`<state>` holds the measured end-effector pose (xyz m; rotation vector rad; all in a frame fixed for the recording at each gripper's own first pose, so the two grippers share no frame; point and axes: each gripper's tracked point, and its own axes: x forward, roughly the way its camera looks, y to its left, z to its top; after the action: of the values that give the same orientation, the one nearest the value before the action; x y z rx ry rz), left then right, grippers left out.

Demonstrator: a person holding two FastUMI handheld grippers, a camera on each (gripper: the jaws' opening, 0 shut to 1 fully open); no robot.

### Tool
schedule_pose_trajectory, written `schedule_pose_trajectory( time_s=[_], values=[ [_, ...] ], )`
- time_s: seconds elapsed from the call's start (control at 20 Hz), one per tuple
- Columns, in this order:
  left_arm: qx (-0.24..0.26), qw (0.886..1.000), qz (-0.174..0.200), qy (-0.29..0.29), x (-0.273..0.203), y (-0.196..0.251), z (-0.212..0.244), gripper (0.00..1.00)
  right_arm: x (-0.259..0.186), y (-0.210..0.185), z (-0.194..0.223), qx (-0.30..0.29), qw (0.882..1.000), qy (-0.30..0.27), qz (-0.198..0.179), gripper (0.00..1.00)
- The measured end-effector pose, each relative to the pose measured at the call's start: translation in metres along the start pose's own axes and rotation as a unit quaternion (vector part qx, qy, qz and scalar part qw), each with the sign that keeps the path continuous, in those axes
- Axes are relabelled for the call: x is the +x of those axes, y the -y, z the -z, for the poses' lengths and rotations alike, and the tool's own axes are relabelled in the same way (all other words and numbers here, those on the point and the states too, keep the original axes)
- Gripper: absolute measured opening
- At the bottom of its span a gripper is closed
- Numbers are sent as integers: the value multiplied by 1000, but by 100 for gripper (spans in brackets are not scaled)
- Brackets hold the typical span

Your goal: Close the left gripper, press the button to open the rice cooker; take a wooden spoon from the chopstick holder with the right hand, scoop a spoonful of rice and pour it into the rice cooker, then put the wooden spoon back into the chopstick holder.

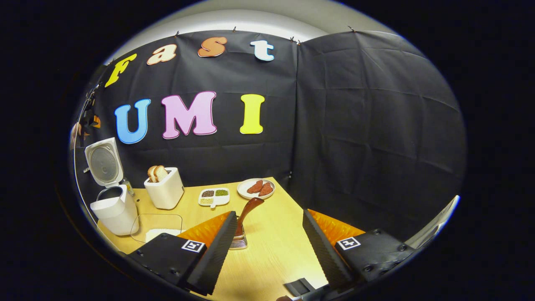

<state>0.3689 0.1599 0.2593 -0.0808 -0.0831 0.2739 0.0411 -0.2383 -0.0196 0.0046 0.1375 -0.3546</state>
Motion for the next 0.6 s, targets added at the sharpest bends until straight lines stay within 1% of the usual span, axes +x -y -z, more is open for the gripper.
schedule_pose_trajectory(
  time_s=[0.1, 0.25, 0.35, 0.4, 0.45, 0.6],
  values=[
    [8, 1000, -6, 2, 22, -7, -1, 95, -13, -2, -3, 3, 1000, 5, 6, 99],
    [24, 999, -12, -28, 51, -14, 24, 95, -25, -1, -2, -7, 1000, 7, 15, 98],
    [18, 999, -13, -50, 62, -14, 38, 95, -32, -3, 2, -13, 1000, 5, 18, 98],
    [12, 998, -12, -59, 66, -11, 45, 95, -35, -4, 5, -17, 1000, 3, 18, 98],
    [14, 998, -19, -63, 67, -14, 49, 95, -36, -5, 8, -19, 1000, 0, 17, 98],
    [32, 996, -24, -83, 61, -14, 56, 95, -37, -8, 12, -22, 1000, -3, 14, 99]
  ],
)
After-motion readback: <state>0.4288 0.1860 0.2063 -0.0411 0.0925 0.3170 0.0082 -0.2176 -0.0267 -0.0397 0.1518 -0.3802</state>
